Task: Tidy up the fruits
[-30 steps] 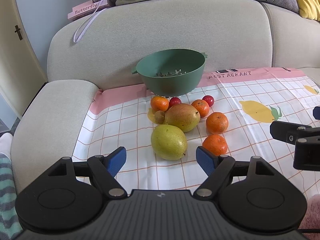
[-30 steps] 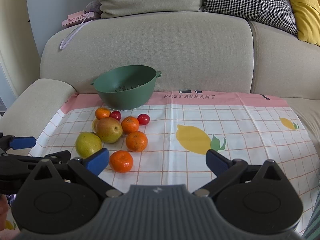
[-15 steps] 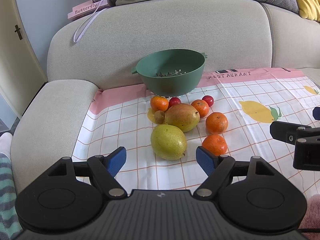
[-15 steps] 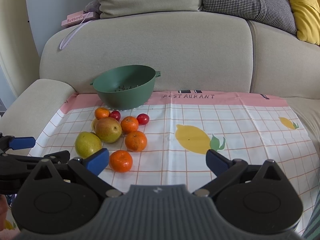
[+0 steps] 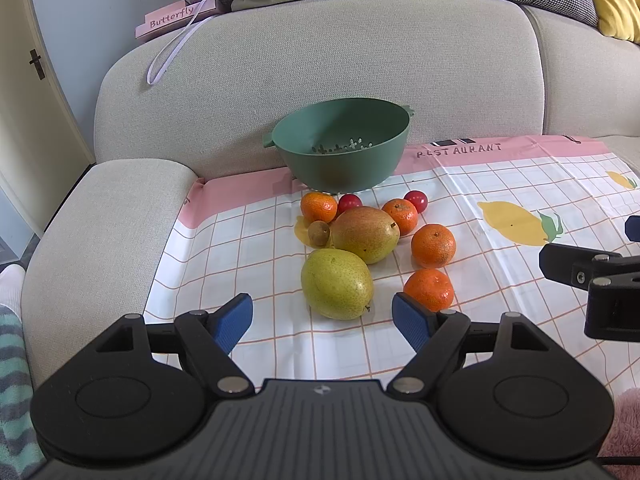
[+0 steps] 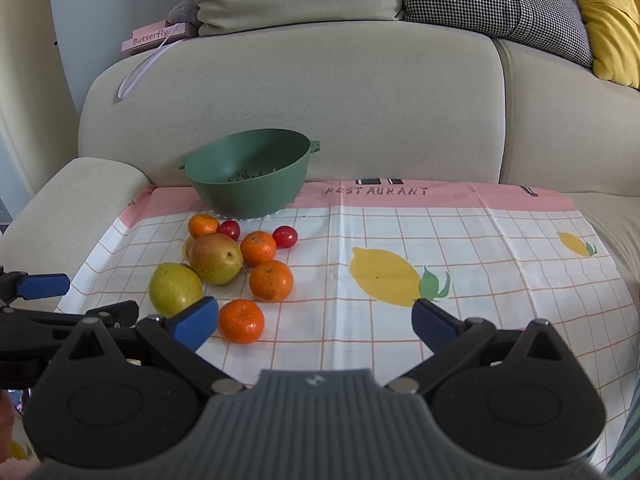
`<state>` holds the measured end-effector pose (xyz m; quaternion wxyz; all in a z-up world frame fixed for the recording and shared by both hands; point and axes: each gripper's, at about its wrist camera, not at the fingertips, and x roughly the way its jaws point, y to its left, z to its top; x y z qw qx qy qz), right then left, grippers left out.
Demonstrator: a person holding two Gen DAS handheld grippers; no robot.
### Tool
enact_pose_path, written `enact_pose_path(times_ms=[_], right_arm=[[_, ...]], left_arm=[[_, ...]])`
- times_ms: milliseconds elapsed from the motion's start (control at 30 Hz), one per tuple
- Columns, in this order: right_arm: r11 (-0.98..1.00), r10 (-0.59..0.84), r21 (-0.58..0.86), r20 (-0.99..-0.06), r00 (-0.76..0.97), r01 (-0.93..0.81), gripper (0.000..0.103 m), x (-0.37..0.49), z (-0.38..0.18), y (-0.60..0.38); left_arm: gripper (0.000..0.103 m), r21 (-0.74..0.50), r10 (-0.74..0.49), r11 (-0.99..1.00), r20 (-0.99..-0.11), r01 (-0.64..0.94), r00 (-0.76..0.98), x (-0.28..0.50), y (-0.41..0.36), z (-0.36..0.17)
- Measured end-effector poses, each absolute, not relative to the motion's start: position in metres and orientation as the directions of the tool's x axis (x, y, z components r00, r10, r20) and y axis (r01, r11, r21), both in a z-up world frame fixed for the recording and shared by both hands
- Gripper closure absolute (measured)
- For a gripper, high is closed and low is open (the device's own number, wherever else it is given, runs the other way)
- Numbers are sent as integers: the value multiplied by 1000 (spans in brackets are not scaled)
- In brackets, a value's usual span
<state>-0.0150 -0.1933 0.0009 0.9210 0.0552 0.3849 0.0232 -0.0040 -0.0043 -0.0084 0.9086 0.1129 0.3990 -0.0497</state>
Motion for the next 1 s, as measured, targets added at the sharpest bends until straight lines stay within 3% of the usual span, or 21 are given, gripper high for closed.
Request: enact_pose_path(times_ms=[367,600,800,867,1000], right_arm=[[994,81,113,-716,694,2,4,-12,-3,-193],[993,90,120,-698,711,-8,4,-5,-10,-193],[991,122,125,-710,694,-47,26,8,-22,-190],[985,159,158,-717,679,-64,39,15,-28,-189],[975,215,197,-736,642,-100,49,26,-42,-180]], left_arm=[[10,152,-17,970,-736,189,677,-5,-6,-10],[19,134,-40,971,-731,200,681,-1,-4,-15],[39,48,-128,967,-755,248,643,6,-1,-27],[39,39,-132,969,-757,246,640,9,1,-31],[39,-11,-136,980,-760,196,636,20,15,-39]])
